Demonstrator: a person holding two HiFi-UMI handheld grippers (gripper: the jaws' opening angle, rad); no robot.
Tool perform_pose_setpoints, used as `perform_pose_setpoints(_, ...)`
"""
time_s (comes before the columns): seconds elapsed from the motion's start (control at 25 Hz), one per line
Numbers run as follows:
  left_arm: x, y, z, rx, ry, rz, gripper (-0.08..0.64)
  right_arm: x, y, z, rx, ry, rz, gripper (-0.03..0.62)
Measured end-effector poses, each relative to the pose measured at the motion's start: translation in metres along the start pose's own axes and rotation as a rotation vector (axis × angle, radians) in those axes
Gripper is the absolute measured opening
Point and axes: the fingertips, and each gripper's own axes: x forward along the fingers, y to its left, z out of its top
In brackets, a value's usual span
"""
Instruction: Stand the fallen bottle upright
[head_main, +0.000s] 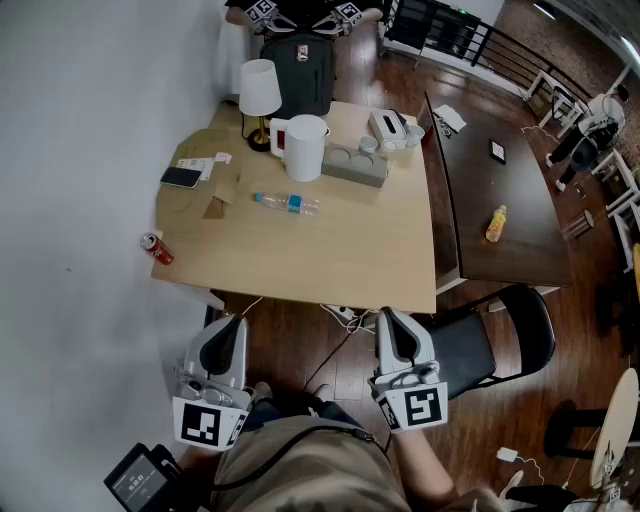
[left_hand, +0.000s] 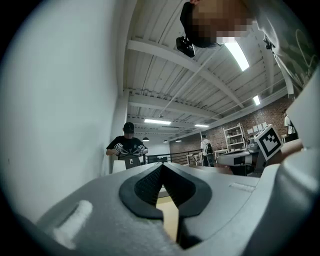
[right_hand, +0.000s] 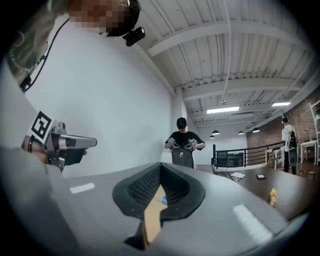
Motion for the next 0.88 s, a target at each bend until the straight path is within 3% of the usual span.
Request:
perform_pose_setpoints(0.24, 0.017, -0.027, -0.001, 0.005, -0.018, 0.020, 0.005, -0.001, -0.019, -0.006, 0.001, 0.005, 0.038, 0.005)
perform_pose_setpoints(0.56, 0.026, -0.038, -0.019, -0.002, 0.028, 0.077, 0.005, 0.009, -0.028, -0.031, 0.046, 0.044, 0.103, 0.005)
perform_pose_setpoints(0.88, 0.075, -0.002, -0.047, -0.044, 0.040, 0.034, 0.005, 0.070, -0.030, -0.050, 0.037, 0.068, 0.107, 0.005)
